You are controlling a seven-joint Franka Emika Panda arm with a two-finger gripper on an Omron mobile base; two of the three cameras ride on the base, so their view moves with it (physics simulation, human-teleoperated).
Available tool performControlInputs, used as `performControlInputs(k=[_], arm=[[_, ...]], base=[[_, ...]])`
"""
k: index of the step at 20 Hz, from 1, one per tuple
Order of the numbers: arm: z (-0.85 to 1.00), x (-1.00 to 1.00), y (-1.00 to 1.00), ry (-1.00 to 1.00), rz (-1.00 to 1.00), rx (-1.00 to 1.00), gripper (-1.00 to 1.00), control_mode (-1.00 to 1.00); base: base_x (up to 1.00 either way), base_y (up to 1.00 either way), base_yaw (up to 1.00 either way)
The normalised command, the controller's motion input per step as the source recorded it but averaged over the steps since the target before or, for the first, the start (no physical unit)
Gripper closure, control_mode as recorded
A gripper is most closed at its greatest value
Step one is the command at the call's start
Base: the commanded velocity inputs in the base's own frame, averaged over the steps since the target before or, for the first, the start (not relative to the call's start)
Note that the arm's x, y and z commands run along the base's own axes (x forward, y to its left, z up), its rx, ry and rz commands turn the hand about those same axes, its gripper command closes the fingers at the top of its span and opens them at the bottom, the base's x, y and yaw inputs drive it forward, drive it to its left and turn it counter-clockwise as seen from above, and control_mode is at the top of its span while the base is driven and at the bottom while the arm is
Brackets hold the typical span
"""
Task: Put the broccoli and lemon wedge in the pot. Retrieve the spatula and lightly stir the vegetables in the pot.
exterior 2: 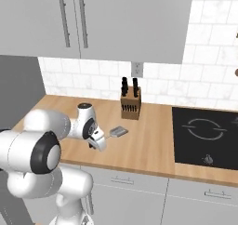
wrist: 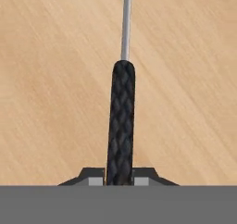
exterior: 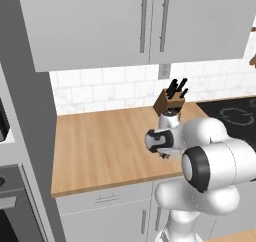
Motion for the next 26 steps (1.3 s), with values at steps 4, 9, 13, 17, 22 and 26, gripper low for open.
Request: performControlInputs(k=[4, 9, 13, 17, 22, 26], arm=[[0.70, -0.41, 0.00, -0.14, 0.05, 0.00, 1.00, -1.00], [0.99, -0.55, 0.00, -0.06, 0.15, 0.00, 1.00, -1.00], [0.85, -0.29, 0.00, 0.00, 0.32, 0.00, 1.00, -1.00], [0.61, -0.14, 0.00, 0.00, 0.44, 0.00, 1.00, -1.00], [0.84, -0.44, 0.05, -0.02, 0.32, 0.00, 1.00, -1.00], [1.00, -0.71, 0.13, -0.03, 0.25, -0.03, 1.00, -1.00]], base=[[0.00, 0.00, 0.00], [0.00, 0.00, 0.00], [0.00, 0.00, 0.00], [0.00, 0.00, 0.00], [0.00, 0.00, 0.00], [0.00, 0.00, 0.00]])
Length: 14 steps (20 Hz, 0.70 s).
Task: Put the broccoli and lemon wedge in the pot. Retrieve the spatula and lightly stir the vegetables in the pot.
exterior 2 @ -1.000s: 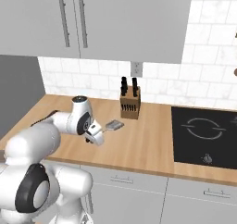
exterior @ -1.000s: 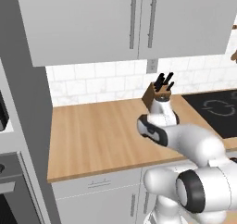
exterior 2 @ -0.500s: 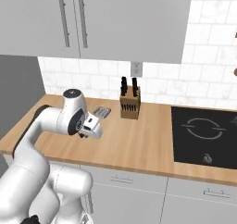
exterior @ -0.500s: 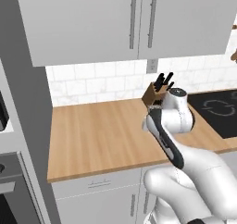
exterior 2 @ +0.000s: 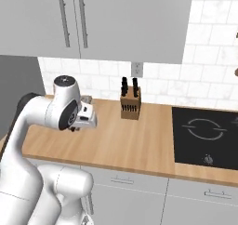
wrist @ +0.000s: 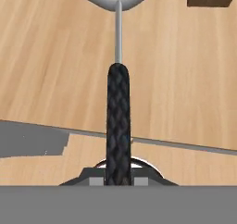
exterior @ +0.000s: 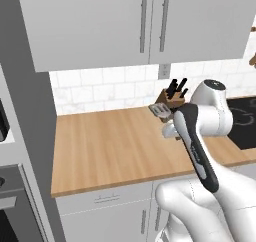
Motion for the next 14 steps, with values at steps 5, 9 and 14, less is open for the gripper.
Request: performControlInputs(k=[5, 9, 14], arm=[[0.98, -0.87, 0.07, -0.09, 0.22, -0.08, 1.00, -1.00], [0.94, -0.86, 0.00, -0.14, 0.15, -0.04, 1.00, -1.00], [0.41, -0.40, 0.00, -0.11, 0.07, 0.00, 1.00, -1.00]], base=[[0.00, 0.00, 0.00], [0.00, 0.00, 0.00], [0.00, 0.00, 0.00]])
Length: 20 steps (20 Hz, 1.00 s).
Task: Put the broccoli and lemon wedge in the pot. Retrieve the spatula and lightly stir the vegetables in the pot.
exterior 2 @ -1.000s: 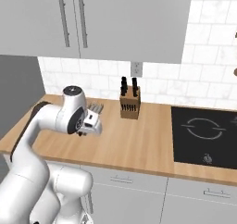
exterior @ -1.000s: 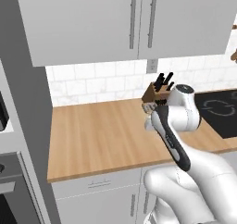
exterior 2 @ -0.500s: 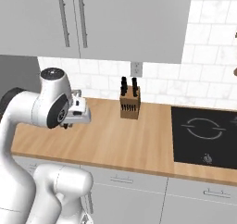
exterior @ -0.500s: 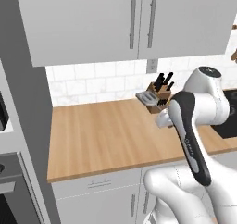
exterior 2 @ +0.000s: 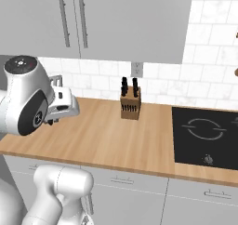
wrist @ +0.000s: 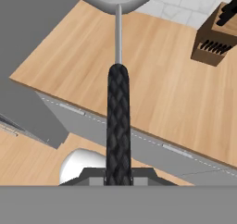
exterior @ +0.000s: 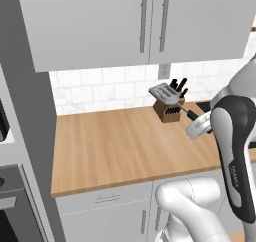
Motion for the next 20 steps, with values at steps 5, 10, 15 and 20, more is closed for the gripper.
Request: performControlInputs(k=[5, 10, 15, 20], arm=[[0.00, 0.00, 0.00, 0.00, 0.00, 0.00, 1.00, -1.00], [0.00, 0.00, 0.00, 0.00, 0.00, 0.00, 1.00, -1.00], [0.00, 0.00, 0.00, 0.00, 0.00, 0.00, 1.00, 1.00], [0.00, 0.00, 0.00, 0.00, 0.00, 0.00, 1.00, 1.00]], base=[[0.00, 0.00, 0.00], [0.00, 0.00, 0.00], [0.00, -0.18, 0.00], [0.01, -1.00, -0.04]])
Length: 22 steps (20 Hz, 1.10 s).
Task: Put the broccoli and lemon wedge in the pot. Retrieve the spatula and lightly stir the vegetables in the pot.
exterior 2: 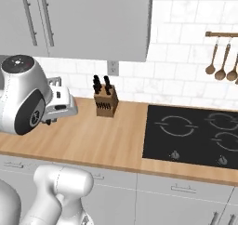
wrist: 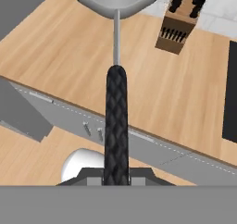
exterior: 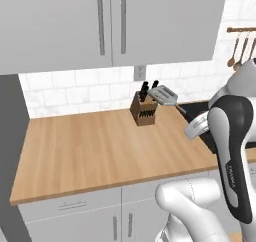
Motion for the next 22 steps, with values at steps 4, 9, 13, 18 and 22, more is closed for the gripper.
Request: performControlInputs(k=[4, 9, 13, 18, 22], arm=[[0.00, 0.00, 0.00, 0.00, 0.00, 0.00, 1.00, 1.00], [0.00, 0.00, 0.00, 0.00, 0.00, 0.00, 1.00, 1.00], [0.00, 0.00, 0.00, 0.00, 0.00, 0.00, 1.00, 1.00], [0.00, 0.00, 0.00, 0.00, 0.00, 0.00, 1.00, 1.00], [0.00, 0.00, 0.00, 0.00, 0.00, 0.00, 1.00, 1.00]], base=[[0.09, -1.00, -0.17], [0.31, -1.00, -0.14], [0.50, -1.00, -0.13], [0.61, -1.00, -0.12], [0.65, -1.00, -0.09]])
